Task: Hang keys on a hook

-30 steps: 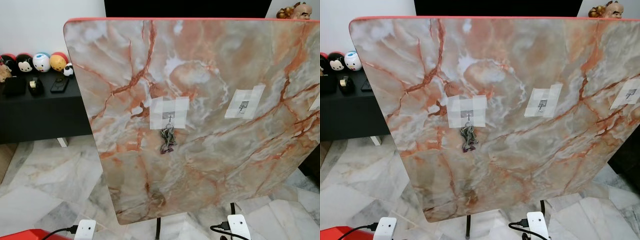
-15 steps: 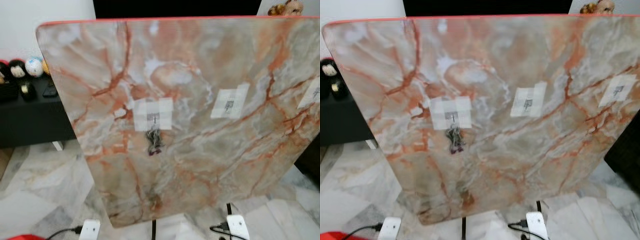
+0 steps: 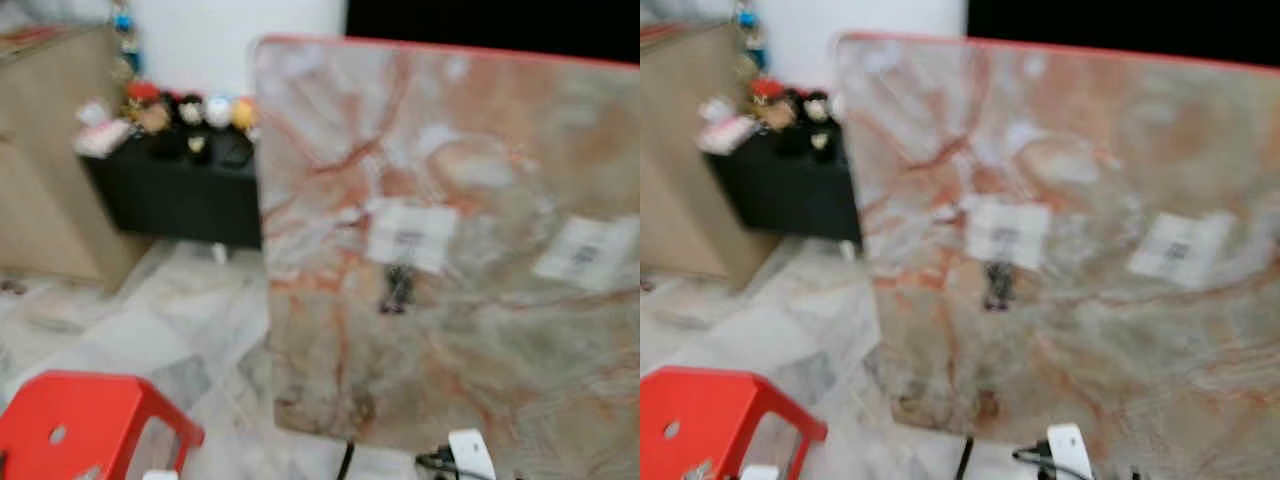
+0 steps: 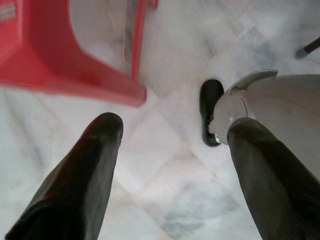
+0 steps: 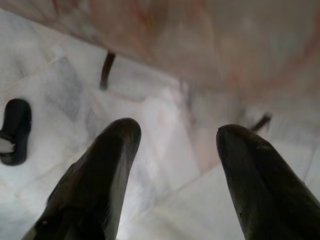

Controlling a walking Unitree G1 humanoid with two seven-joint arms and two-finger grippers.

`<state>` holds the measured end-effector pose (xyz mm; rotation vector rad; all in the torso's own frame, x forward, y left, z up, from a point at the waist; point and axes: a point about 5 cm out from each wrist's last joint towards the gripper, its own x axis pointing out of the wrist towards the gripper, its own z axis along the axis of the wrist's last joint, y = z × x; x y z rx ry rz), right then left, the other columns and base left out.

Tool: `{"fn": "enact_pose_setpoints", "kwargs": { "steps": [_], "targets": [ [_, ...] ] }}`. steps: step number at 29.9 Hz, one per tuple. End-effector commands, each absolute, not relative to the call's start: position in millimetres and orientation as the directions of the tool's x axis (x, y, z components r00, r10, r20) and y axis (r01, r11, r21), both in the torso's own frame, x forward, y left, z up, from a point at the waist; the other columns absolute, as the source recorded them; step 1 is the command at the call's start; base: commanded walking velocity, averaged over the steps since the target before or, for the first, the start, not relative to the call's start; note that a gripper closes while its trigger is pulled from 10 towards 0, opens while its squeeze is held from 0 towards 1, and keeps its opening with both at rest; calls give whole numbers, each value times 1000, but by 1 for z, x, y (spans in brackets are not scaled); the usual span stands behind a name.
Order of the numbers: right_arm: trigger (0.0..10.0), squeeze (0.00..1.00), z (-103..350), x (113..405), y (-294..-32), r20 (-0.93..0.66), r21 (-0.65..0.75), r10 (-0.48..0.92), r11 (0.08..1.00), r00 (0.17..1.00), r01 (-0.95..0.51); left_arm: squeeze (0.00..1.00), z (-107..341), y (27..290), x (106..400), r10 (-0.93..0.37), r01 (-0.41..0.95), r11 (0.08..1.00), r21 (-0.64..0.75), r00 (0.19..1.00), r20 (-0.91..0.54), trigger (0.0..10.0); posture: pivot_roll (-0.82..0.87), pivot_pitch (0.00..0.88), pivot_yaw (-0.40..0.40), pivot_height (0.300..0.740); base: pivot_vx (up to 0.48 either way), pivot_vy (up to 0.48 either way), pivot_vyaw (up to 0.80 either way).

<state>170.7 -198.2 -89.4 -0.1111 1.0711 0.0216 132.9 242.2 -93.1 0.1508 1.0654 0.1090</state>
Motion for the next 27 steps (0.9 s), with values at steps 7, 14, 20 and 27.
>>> {"fn": "enact_pose_setpoints", "kwargs": {
  "steps": [7, 14, 20, 27],
  "targets": [
    [10000, 0, -90, 168, -201, -884, -85, -47, 994, 465, -62, 0, -93, 238, 135, 155, -21, 986, 166, 489, -858, 10000, 88, 0, -92, 740, 0, 0, 800],
    [10000, 0, -90, 168, -202, -886, -90, -53, 994, 461, -58, 0, -94, 237, 135, 152, -14, 986, 166, 488, -860, 10000, 86, 0, -97, 740, 0, 0, 768],
    [10000, 0, -90, 168, -202, -884, -86, -61, 996, 464, -32, 0, -93, 237, 136, 152, -17, 986, 165, 491, -858, 10000, 86, 0, -97, 740, 0, 0, 104],
    [10000, 0, -90, 168, -202, -881, -83, -70, 997, 469, -8, 0, -93, 238, 137, 156, -41, 987, 156, 491, -857, 10000, 87, 0, -94, 740, 0, 0, 0]
  ]
}}
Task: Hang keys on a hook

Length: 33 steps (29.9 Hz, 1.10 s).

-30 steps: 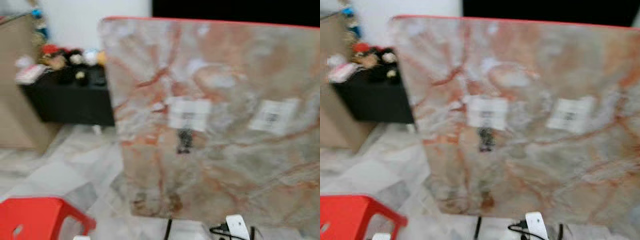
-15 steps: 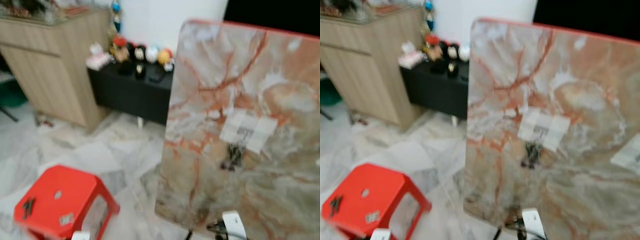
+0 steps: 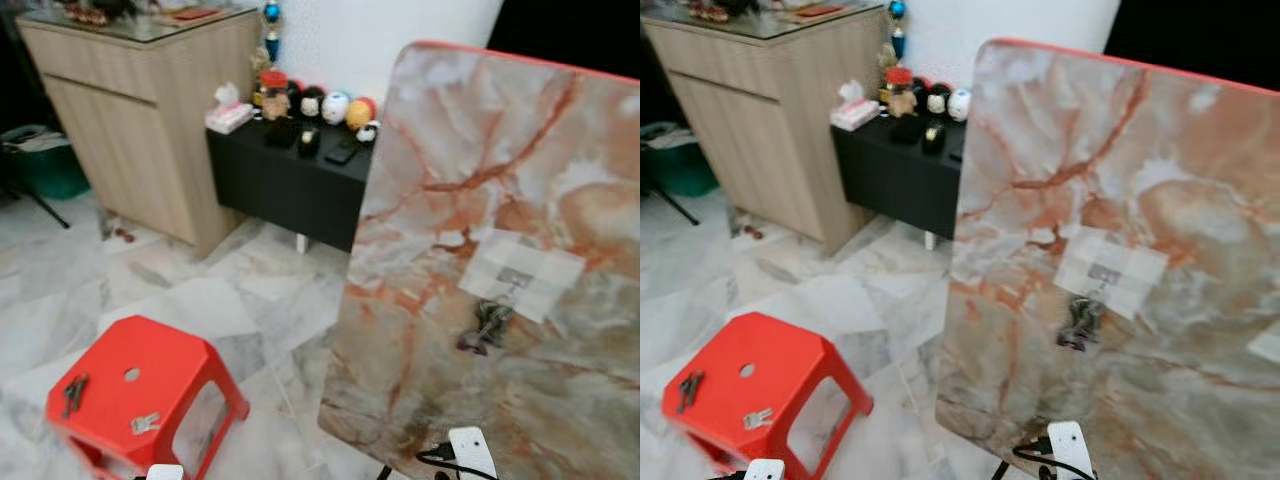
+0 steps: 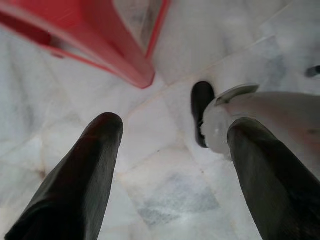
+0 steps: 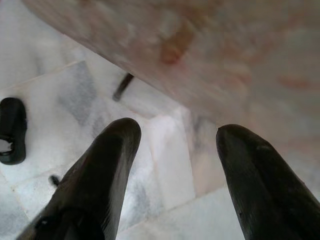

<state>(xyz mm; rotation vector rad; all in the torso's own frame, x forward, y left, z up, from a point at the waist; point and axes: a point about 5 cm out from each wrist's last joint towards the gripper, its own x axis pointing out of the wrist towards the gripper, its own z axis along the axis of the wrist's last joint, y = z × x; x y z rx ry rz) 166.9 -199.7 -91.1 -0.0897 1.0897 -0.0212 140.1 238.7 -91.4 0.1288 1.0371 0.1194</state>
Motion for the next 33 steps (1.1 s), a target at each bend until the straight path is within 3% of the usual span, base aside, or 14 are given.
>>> {"fn": "enact_pose_setpoints", "kwargs": {
  "steps": [1, 14, 20, 33],
  "targets": [
    [10000, 0, -90, 169, -202, -880, -82, -70, 997, 471, -7, 0, -93, 238, 137, 156, -40, 987, 156, 493, -856, 10000, 87, 0, -94, 740, 0, 244, 0],
    [10000, 0, -89, 171, -201, -878, -98, -50, 992, 476, -77, 0, -92, 239, 138, 148, -35, 988, 151, 491, -858, 10000, 87, 0, -93, 740, 0, 255, 92],
    [10000, 0, -89, 171, -201, -875, -89, -55, 995, 481, -48, 0, -93, 238, 138, 145, -30, 988, 150, 491, -859, 10000, 89, 0, -95, 740, 0, 253, 738],
    [10000, 0, -89, 171, -201, -873, -83, -66, 996, 483, -14, 0, -92, 238, 139, 142, -34, 989, 145, 496, -857, 10000, 90, 0, -96, 740, 0, 255, 0]
  ]
}}
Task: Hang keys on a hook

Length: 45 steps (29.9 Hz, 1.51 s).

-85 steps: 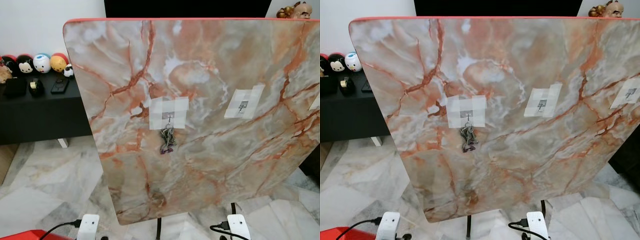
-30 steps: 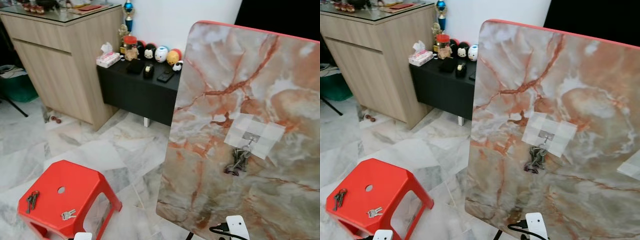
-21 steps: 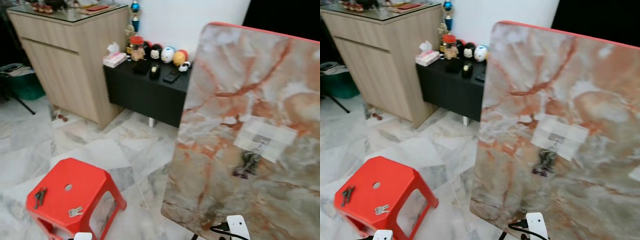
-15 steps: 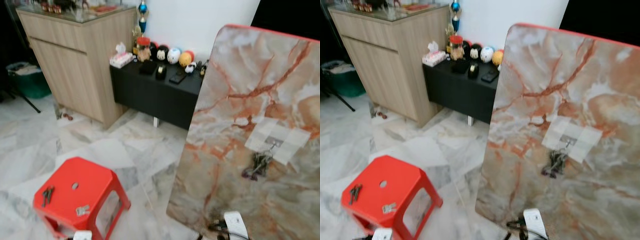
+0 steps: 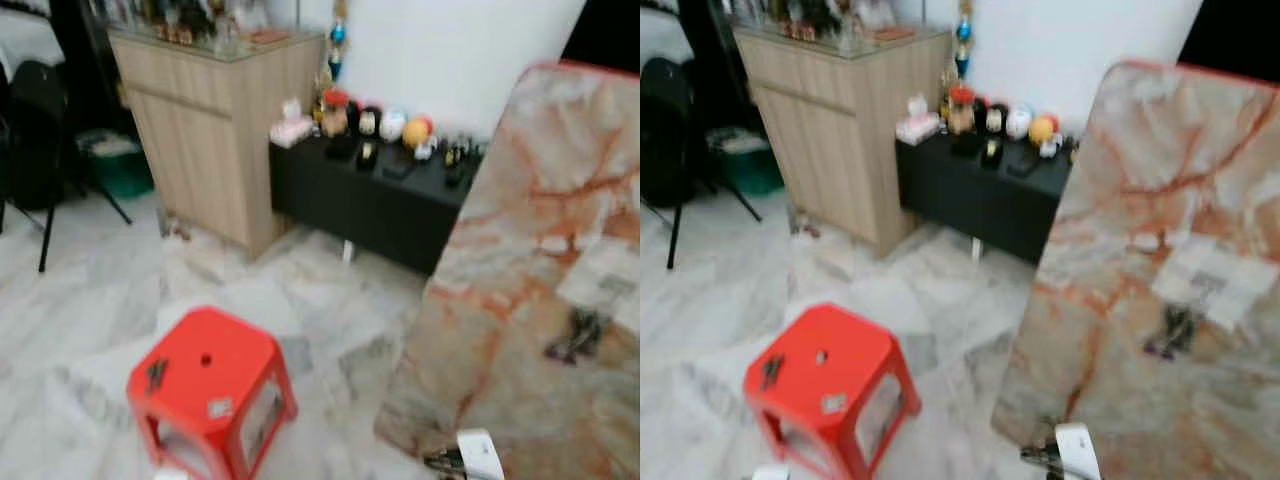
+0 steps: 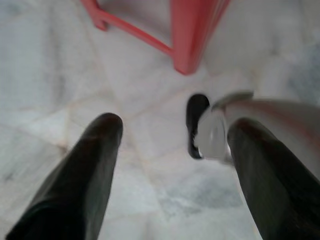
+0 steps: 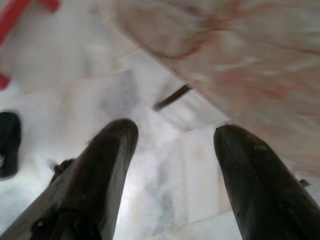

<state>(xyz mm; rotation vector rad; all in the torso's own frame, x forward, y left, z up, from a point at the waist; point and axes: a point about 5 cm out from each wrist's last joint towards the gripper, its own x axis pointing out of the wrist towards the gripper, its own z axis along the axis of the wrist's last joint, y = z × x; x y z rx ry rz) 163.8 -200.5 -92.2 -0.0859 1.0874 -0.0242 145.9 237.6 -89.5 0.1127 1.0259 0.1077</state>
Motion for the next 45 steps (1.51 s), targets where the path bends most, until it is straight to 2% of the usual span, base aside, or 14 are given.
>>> {"fn": "enact_pose_setpoints", "kwargs": {
  "steps": [1, 45],
  "targets": [
    [10000, 0, -89, 171, -201, -874, -84, -66, 996, 482, -15, 0, -92, 238, 139, 142, -35, 989, 144, 496, -857, 10000, 90, 0, -96, 740, 0, 255, 0],
    [10000, 0, -89, 171, -203, -867, -94, -89, 995, 490, 14, 0, -91, 237, 142, 130, 23, 986, 163, 499, -857, 10000, 83, 0, -96, 740, 0, 287, -56]
  ]
}}
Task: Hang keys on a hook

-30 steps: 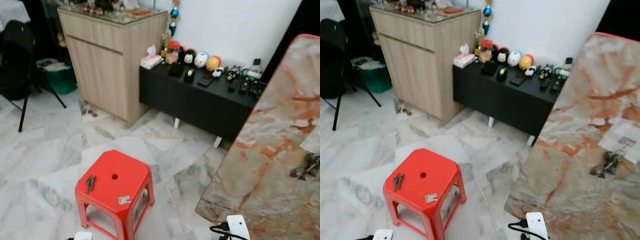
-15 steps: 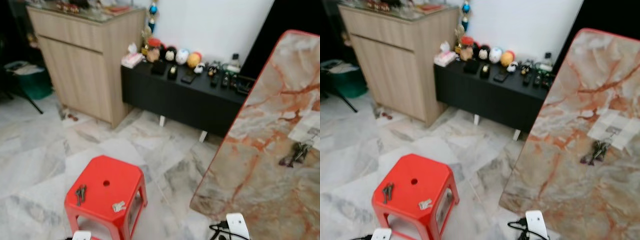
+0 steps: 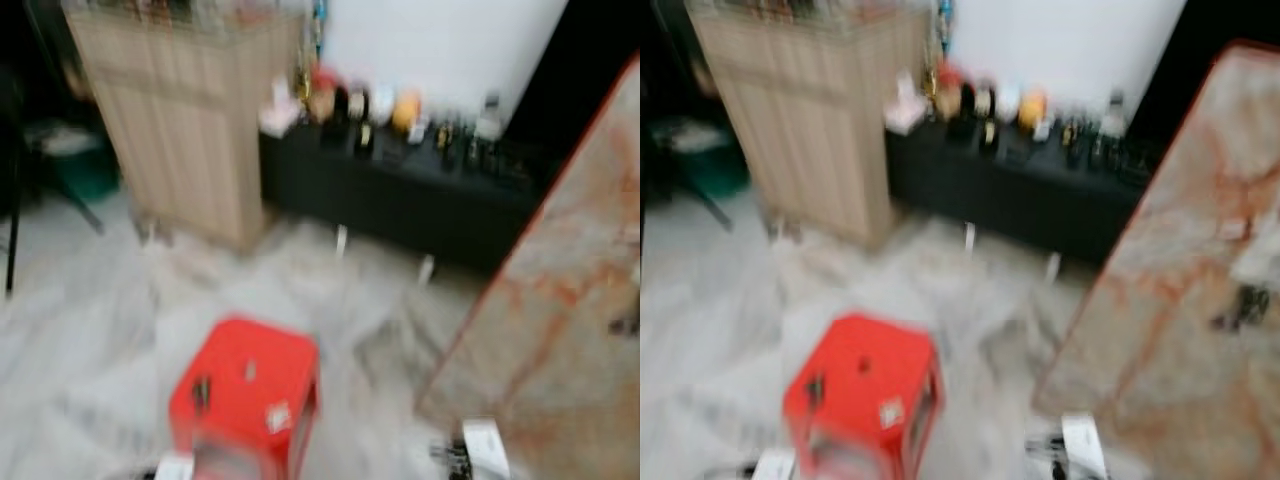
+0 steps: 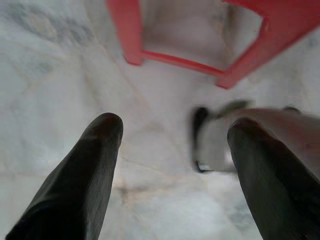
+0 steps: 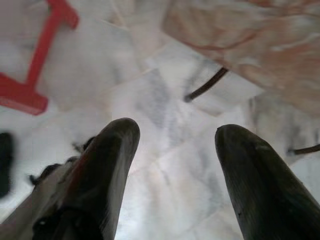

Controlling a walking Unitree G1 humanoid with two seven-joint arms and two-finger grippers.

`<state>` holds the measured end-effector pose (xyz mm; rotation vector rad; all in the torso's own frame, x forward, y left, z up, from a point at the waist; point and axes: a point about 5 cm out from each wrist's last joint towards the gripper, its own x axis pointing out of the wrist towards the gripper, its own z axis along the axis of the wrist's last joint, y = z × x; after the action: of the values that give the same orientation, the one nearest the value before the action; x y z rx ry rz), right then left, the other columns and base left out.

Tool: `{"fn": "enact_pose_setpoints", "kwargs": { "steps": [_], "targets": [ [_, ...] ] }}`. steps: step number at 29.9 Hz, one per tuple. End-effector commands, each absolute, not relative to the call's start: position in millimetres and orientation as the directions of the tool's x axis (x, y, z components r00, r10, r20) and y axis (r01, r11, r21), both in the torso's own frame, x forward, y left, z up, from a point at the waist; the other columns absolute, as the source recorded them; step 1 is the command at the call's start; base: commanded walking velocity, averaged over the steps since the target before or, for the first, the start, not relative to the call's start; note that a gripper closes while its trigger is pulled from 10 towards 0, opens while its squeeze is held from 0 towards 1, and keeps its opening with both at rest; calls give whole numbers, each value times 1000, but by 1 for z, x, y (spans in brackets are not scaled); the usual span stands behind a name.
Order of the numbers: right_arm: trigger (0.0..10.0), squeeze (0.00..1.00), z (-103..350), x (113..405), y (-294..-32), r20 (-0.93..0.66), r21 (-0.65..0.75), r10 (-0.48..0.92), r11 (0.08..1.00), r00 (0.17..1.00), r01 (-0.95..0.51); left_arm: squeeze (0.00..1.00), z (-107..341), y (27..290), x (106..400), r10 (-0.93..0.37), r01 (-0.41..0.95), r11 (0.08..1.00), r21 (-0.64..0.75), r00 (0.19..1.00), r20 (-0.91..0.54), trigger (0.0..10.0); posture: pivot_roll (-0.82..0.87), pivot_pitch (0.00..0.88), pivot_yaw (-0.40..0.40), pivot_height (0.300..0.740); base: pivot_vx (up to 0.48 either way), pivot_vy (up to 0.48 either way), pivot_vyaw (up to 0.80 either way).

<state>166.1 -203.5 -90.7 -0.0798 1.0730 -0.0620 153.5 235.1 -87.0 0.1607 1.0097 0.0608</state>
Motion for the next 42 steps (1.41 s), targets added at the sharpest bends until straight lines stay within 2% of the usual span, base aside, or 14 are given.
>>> {"fn": "enact_pose_setpoints", "kwargs": {
  "steps": [1, 42],
  "targets": [
    [10000, 0, -89, 171, -203, -867, -94, -89, 995, 490, 14, 0, -91, 237, 142, 130, 23, 986, 163, 500, -856, 10000, 82, 0, -96, 740, 0, 311, 0],
    [10000, 0, -89, 170, -203, -862, -103, -89, 995, 499, 0, 0, -92, 236, 141, 126, 46, 984, 171, 499, -857, 10000, 93, 0, -100, 740, 0, 312, 0]
  ]
}}
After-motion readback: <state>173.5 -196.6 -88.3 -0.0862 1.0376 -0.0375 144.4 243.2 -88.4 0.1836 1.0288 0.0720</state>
